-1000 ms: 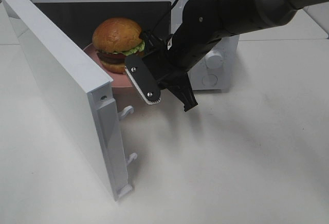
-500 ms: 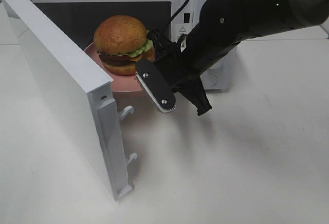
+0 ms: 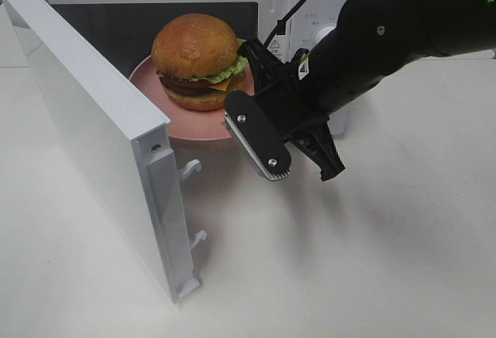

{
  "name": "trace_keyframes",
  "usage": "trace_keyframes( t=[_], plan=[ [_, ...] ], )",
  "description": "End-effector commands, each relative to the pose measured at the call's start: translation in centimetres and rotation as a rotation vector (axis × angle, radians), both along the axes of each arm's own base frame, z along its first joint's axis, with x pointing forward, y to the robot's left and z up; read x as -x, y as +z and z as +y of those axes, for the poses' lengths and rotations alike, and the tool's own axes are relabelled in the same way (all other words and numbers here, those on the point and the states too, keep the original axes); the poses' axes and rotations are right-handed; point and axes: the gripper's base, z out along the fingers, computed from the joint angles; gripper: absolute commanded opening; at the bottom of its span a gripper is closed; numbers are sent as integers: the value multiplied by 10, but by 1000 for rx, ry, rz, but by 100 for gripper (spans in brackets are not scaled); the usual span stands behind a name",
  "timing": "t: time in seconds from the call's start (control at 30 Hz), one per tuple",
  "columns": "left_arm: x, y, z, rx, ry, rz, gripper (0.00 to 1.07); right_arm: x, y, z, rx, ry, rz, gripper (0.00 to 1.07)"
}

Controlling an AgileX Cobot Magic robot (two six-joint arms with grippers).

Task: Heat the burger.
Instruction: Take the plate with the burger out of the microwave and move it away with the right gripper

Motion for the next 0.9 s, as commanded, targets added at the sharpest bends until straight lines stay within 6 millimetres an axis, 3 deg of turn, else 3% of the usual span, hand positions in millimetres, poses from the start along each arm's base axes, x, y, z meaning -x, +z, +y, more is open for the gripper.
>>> trace_keyframes(
  t=[0.03,0.9],
  plan=[
    [2,0,0,-4,3,-17,98,-2,20,-4,-90,-46,-76,0],
    [2,0,0,-4,3,-17,98,71,54,-61,-121,-114,-93,0]
  ],
)
